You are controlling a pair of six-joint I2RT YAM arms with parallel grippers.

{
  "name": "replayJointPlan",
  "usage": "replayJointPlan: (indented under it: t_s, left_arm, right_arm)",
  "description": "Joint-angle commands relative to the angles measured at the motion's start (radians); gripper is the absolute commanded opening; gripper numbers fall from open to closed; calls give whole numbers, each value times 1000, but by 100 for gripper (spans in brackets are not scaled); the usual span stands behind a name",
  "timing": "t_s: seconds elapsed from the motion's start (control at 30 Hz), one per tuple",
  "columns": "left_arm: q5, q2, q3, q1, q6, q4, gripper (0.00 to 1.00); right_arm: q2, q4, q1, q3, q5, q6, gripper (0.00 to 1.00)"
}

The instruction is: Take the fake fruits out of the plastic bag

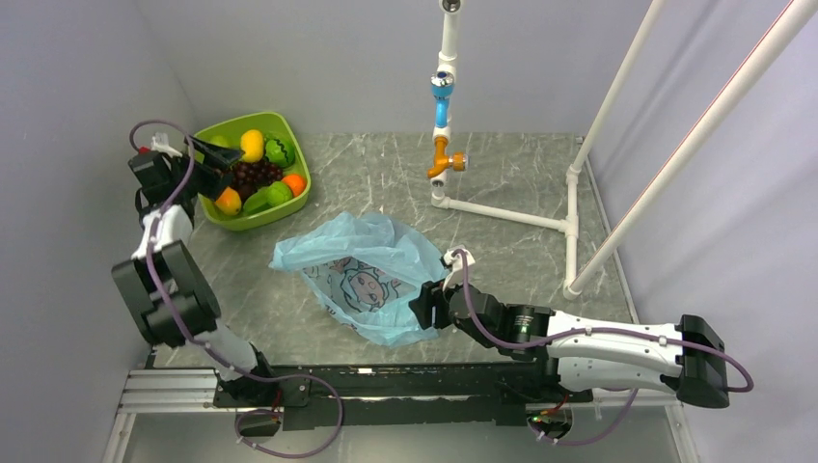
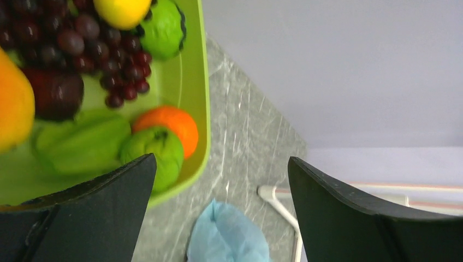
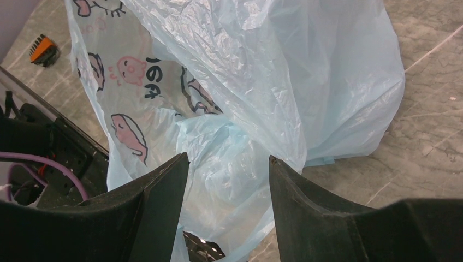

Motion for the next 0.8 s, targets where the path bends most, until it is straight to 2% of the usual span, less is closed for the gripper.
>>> replayJointPlan:
  t_s: [0.0,0.13,0.23,0.33,0.4,0.5,0.63,0.77]
  left_arm:
    - [35,-236,-183,-16,58,-16,96]
    - [4,-435,-315,-65,178,-133,96]
    - [-107,-596,-426,-132,259,-235,97]
    - [-175,-811,-563,-160,264,-272,97]
    - [-172,-945,-641,-175,241,-295,95]
    - [-191,-1120,-643,-223,256,-410,94]
    - [-248,-1265,-593,-297,295,-613,91]
    - [-179,-1332,-603,-361,297,-666,78]
  right_arm:
    - [21,33,-6,54,-13,-10,59]
    - [25,44,-6,61,-26,-9,59]
    - [30,42,-6,63,-29,-7,58]
    - [27,45,-6,63,-34,-4,59]
    - [22,40,-7,60,-36,-3,59]
    - [13,40,-6,53,-40,-2,58]
    - [7,47,-6,43,-34,-5,59]
    - [24,58,-6,46,-33,-7,59]
